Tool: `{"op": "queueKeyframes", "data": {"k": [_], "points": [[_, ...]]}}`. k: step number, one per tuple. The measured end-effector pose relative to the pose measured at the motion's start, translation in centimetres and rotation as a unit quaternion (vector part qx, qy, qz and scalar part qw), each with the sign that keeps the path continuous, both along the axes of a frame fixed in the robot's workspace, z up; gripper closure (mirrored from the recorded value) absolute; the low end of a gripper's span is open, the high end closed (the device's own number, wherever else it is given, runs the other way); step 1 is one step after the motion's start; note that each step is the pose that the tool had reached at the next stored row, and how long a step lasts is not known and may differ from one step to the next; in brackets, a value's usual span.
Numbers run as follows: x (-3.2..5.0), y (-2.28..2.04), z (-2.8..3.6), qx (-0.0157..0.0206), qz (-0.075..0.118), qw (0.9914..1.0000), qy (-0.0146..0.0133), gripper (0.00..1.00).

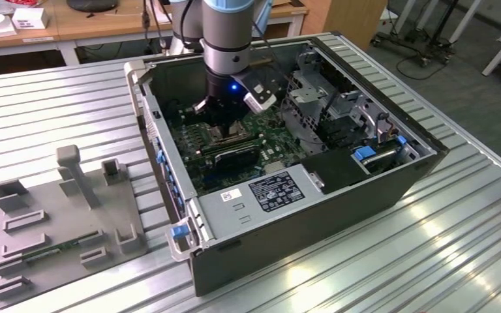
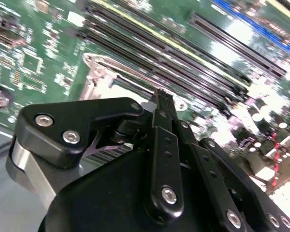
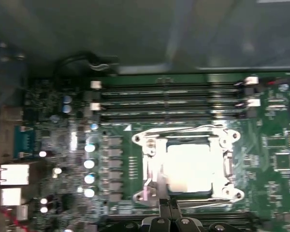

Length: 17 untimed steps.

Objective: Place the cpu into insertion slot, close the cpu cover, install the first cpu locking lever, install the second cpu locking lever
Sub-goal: 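Install the second cpu locking lever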

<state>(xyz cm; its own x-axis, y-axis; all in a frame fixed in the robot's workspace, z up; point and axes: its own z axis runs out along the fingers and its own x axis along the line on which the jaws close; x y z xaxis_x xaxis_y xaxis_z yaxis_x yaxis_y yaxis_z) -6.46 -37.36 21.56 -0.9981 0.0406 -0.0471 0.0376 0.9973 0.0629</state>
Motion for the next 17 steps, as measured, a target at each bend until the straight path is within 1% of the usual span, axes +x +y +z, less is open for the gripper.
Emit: {"op": "queueKeyframes", "data": {"k": [3,5,8,17], "points": [[0.8,0.03,-0.04,0.0,0.0,1.0,0.0,0.89],[0.98,0.21,-0.06,0.0,0.0,1.0,0.0,0.89],[1.05,0.76,-0.06,-0.0001,0.0,1.0,0.0,0.89],[1.06,2.09,-0.06,-0.0001,0.0,1.0,0.0,0.89]]}}
